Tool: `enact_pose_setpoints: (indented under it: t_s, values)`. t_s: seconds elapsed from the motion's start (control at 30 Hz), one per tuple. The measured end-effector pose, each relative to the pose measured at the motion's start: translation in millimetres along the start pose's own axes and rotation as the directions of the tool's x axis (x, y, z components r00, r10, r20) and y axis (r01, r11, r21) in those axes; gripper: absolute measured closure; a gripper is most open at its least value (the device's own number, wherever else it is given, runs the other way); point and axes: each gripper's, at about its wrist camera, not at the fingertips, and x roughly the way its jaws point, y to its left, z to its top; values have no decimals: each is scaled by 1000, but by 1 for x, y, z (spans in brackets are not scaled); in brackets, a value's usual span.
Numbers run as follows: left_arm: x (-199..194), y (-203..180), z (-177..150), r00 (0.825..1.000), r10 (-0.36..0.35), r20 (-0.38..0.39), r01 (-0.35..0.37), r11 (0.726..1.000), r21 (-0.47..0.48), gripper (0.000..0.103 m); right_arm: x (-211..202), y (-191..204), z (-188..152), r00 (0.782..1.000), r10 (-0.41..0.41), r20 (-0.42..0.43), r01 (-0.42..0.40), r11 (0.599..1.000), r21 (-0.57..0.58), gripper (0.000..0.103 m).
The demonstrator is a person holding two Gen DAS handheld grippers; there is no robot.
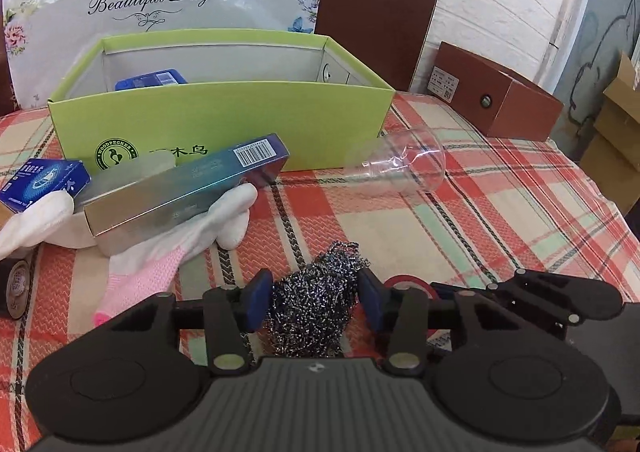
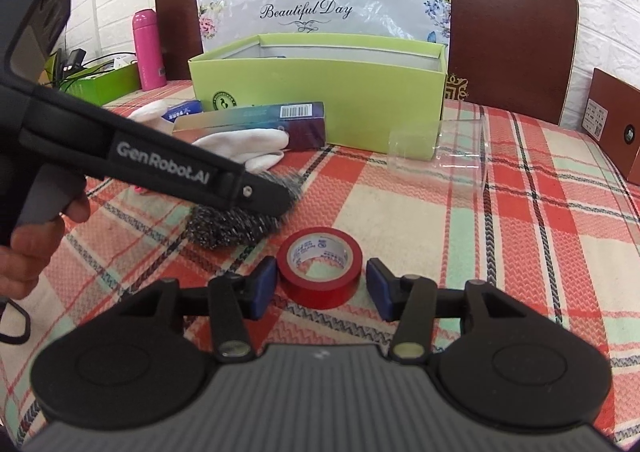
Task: Organize objects
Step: 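Carry the steel wool and red tape into the lime-green box and open both grippers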
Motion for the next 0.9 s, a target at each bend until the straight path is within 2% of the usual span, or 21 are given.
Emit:
enact_pose_setpoints:
  t_s: [0.3,0.43,0.47,0.6,0.9]
  values:
    - [4,7,-6,1000,-3,-22,2,1000,-14,51,4,-1,0,1000,8,-14,-8,1000,5,55]
    - [4,4,-9,1000,-1,-28,1,1000,13,59,5,1,-1,1000,12,-13,-12,1000,-8,54]
    - [3,5,-10,1000,-2,-29,2,1000,8,60,4,2,-2,1000,7,-13,-7,1000,-14,57]
    - [-3,8,-7,1000,-11,-25,10,1000,-20,62,4,3,0,1000,4,-16,-4,1000,-18,57]
    - [-40,5,19,995,-47,89,47,999,-6,63,-10,8,26,998,13,69,-9,999,-54,57]
